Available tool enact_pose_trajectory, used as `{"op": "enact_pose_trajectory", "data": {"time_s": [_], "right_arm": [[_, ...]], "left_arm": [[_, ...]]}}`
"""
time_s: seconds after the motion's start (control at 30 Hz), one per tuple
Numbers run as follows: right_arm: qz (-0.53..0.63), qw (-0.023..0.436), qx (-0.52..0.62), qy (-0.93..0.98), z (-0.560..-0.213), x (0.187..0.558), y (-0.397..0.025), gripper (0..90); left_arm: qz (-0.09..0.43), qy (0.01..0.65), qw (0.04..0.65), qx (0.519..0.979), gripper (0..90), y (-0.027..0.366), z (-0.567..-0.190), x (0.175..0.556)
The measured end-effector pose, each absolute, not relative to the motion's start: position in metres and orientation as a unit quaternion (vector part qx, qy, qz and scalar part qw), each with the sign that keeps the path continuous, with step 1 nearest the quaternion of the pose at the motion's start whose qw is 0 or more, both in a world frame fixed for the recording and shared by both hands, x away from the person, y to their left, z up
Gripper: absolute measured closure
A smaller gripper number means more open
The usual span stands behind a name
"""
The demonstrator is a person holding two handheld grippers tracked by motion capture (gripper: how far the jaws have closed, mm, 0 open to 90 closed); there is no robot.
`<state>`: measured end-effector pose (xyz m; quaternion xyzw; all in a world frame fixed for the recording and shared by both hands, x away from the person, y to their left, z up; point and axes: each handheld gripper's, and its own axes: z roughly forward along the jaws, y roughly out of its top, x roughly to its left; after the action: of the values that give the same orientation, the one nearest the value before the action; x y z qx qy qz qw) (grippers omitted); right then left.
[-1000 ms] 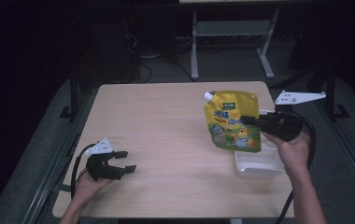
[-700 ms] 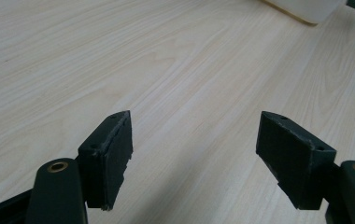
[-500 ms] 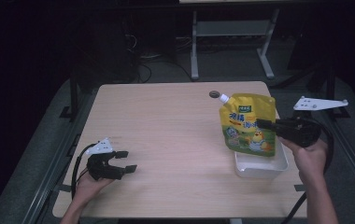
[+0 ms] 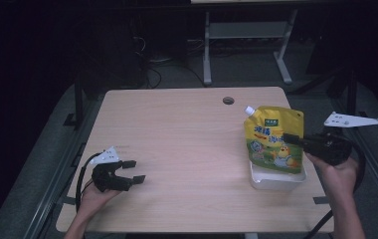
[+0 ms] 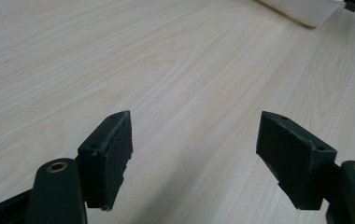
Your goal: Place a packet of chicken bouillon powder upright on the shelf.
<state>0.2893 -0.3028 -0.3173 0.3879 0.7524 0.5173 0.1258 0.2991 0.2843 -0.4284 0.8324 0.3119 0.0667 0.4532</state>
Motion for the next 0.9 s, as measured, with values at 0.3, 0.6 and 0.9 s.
{"op": "enact_pose_trajectory", "data": {"time_s": [0.3,0.6,0.9], "right_arm": [[0.515,0.123,0.4,0.748,-0.328,0.288,-0.31,89.7],[0.504,0.121,0.414,0.748,-0.346,0.291,-0.312,89.7],[0.503,0.117,0.425,0.743,-0.36,0.292,-0.315,89.6]], "left_arm": [[0.067,0.313,0.452,0.833,26.5,0.283,-0.429,0.299],[0.069,0.312,0.449,0.834,26.6,0.283,-0.429,0.299],[0.069,0.315,0.451,0.832,26.5,0.284,-0.429,0.299]]}}
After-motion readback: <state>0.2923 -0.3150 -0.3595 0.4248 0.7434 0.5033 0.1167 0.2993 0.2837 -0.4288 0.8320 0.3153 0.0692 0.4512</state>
